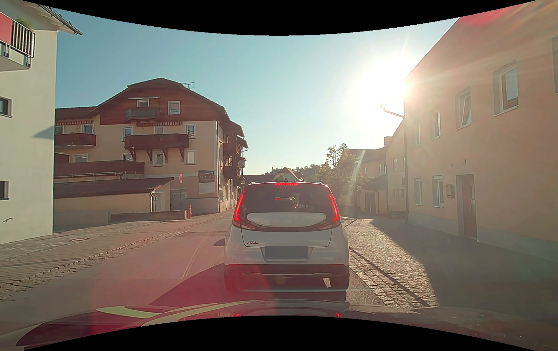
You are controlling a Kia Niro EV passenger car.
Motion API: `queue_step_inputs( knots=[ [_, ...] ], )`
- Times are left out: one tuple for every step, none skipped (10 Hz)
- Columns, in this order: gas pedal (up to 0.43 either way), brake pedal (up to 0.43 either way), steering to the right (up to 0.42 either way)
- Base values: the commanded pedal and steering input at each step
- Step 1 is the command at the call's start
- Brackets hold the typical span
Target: Follow the waypoints while adhering to traffic rules and regulations
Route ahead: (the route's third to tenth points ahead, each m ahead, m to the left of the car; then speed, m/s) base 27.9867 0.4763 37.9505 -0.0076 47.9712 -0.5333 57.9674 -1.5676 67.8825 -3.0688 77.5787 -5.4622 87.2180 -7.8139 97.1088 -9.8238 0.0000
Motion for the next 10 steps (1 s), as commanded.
queue_step_inputs(
  knots=[
    [0.000,0.244,-0.001],
    [0.000,0.244,-0.001],
    [0.000,0.250,-0.002],
    [0.000,0.250,-0.001],
    [0.000,0.244,-0.001],
    [0.000,0.244,-0.001],
    [0.000,0.244,-0.001],
    [0.000,0.244,-0.001],
    [0.000,0.250,-0.001],
    [0.000,0.244,-0.001]
  ],
)
